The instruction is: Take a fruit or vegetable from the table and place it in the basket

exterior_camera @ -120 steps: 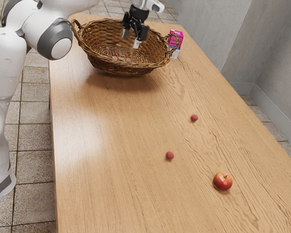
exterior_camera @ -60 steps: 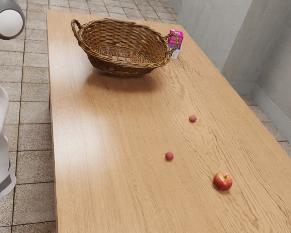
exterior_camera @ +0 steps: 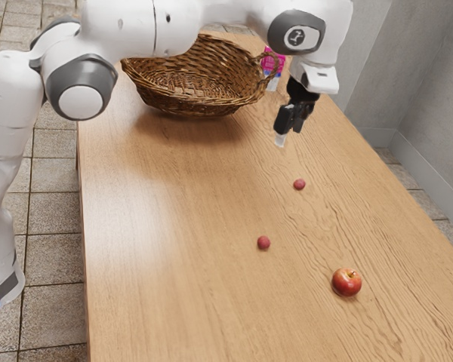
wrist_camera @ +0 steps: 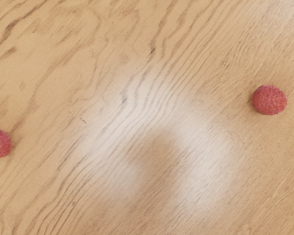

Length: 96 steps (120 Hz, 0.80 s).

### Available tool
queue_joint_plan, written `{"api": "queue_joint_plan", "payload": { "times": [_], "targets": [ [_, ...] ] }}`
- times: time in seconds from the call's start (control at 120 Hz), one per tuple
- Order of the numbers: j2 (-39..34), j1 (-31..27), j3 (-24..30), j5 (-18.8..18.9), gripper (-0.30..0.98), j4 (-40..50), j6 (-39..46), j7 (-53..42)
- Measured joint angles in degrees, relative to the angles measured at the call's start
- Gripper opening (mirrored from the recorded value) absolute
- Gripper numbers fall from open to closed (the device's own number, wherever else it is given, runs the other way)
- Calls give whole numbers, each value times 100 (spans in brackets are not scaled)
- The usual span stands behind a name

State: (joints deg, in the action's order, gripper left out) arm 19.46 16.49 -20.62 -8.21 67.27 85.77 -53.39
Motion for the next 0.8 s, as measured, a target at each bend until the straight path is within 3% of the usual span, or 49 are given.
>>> {"api": "queue_joint_plan", "payload": {
  "times": [0.417, 0.8],
  "targets": [
    [672, 368, 1266, -280, 68, 93, 537, -1347],
    [1049, 565, 1632, -366, 68, -7, 1279, -1824]
  ]
}}
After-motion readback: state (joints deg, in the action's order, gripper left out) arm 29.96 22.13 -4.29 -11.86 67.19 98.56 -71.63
